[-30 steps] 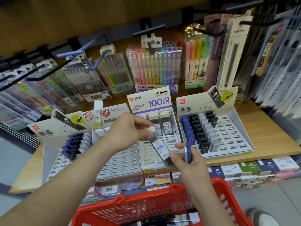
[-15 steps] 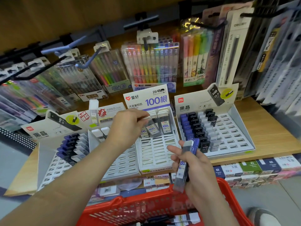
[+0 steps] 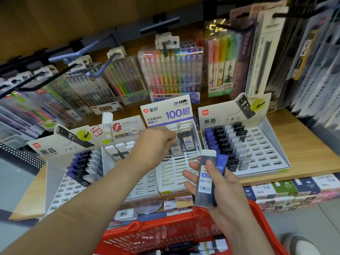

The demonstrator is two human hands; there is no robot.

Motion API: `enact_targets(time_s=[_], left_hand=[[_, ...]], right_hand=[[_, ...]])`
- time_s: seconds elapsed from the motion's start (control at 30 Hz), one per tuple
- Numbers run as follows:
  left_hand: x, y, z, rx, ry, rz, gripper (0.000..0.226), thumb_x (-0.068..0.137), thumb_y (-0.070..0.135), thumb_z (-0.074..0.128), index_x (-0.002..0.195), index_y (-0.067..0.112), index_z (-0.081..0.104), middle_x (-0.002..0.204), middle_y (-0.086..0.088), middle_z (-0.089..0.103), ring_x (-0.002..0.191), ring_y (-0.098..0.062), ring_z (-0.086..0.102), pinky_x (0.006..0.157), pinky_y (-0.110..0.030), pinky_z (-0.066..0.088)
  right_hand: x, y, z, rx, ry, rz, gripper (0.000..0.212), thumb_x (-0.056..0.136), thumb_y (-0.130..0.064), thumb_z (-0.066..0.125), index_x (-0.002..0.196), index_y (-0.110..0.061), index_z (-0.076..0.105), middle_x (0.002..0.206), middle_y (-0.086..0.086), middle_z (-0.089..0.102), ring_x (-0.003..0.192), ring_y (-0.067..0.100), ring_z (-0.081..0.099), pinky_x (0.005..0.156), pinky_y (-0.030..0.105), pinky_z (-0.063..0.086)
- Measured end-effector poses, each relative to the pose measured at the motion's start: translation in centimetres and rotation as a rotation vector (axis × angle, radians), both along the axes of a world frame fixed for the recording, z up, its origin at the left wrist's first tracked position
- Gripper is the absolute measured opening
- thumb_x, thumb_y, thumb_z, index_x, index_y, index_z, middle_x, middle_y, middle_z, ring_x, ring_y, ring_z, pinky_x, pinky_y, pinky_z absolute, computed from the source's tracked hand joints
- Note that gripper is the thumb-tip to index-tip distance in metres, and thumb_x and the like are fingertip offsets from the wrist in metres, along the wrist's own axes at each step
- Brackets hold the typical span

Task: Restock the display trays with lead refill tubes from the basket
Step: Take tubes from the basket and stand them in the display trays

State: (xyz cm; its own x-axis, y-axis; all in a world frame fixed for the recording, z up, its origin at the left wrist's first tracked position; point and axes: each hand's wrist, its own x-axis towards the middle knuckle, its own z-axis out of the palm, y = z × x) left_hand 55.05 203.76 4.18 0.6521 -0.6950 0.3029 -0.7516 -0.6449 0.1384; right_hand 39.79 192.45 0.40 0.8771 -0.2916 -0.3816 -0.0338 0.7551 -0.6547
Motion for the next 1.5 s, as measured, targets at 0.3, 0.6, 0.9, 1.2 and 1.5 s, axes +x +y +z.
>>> enact_targets(time_s=[0.3, 0.6, 0.9, 1.2, 1.5], left_hand=[[0.7, -0.9, -0.3, -0.040, -0.063, 0.044, 0.015, 0.087, 0.011, 0.065, 0.101, 0.010, 0.071, 0.096, -0.006, 0.067, 0.092, -0.027, 0.062, 0.077, -0.032, 0.048], [-4.5, -0.8, 1.8, -0.345, 0.770, 0.138, 0.024, 0.094, 0.027, 0.058, 0.114, 0.019, 0.068, 0.093, 0.000, 0.068, 0.067, -0.005, 0.057, 0.064, -0.014, 0.048], [-5.8, 1.8, 2.1, -0.729, 1.037, 0.319, 0.011, 0.084, 0.005, 0.068, 0.094, 0.010, 0.067, 0.064, -0.007, 0.065, 0.053, -0.015, 0.058, 0.053, -0.023, 0.052], [-2.9, 1.2, 2.8, -0.821, 0.702, 0.363, 0.011, 0.085, 0.002, 0.067, 0.088, 0.012, 0.065, 0.077, -0.016, 0.071, 0.068, -0.023, 0.070, 0.067, -0.029, 0.059], [-2.1, -1.9, 0.2, -0.440, 0.468, 0.305, 0.011, 0.085, 0.020, 0.071, 0.093, 0.026, 0.067, 0.082, -0.001, 0.067, 0.080, -0.020, 0.065, 0.072, -0.029, 0.055]], right_hand=[[0.1, 0.2, -0.4, -0.105, 0.102, -0.057, 0.013, 0.092, -0.027, 0.062, 0.089, -0.019, 0.072, 0.075, 0.006, 0.071, 0.065, 0.018, 0.068, 0.060, 0.035, 0.057], [0.1, 0.7, 0.0, -0.168, 0.036, -0.013, 0.035, 0.063, -0.034, 0.079, 0.087, -0.013, 0.063, 0.071, -0.001, 0.071, 0.069, 0.016, 0.068, 0.078, 0.045, 0.055], [-0.5, 0.5, 0.0, -0.352, 0.099, 0.225, 0.034, 0.067, -0.039, 0.079, 0.092, -0.021, 0.068, 0.078, -0.001, 0.071, 0.062, 0.012, 0.060, 0.058, 0.025, 0.046], [-0.7, -0.9, -1.5, -0.296, 0.163, -0.008, 0.013, 0.100, -0.021, 0.052, 0.100, -0.009, 0.059, 0.071, 0.006, 0.064, 0.042, 0.013, 0.028, 0.037, 0.022, 0.024], [-0.4, -1.1, -2.2, -0.244, 0.152, -0.040, 0.016, 0.098, -0.010, 0.045, 0.098, -0.014, 0.060, 0.074, 0.005, 0.060, 0.043, 0.013, 0.037, 0.041, 0.024, 0.027]])
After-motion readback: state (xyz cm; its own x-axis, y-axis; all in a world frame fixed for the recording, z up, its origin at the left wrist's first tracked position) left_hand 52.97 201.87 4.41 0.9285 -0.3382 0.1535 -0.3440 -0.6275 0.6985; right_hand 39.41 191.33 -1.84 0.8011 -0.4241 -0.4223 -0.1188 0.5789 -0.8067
